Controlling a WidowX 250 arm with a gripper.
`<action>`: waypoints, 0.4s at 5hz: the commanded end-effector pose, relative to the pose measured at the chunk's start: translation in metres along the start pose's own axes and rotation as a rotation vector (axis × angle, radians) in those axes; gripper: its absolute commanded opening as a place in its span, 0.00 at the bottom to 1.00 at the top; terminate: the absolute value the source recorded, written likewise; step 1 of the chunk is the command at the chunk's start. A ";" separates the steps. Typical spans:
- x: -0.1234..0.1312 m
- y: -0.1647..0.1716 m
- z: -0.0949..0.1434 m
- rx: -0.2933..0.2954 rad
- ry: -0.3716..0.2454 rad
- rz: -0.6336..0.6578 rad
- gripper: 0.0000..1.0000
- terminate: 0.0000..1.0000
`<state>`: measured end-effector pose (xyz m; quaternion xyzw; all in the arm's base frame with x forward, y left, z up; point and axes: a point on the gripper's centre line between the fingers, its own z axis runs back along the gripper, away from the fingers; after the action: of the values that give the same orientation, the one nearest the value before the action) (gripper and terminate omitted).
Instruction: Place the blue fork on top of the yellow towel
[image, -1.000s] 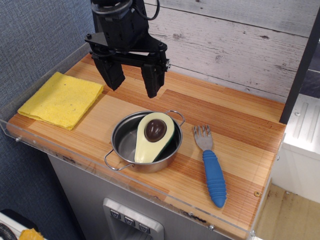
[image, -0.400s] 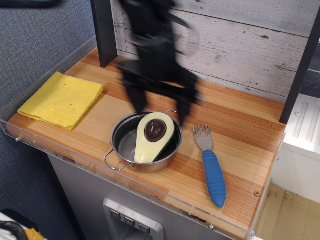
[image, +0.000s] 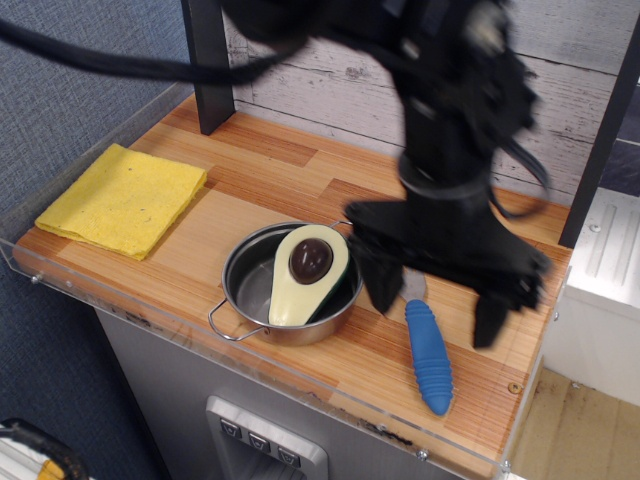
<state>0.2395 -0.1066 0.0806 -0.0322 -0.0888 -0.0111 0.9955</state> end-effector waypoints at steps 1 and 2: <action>-0.004 -0.004 -0.027 -0.031 -0.001 0.030 1.00 0.00; -0.005 0.002 -0.042 -0.023 0.008 0.029 1.00 0.00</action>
<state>0.2383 -0.1067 0.0298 -0.0391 -0.0716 0.0017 0.9967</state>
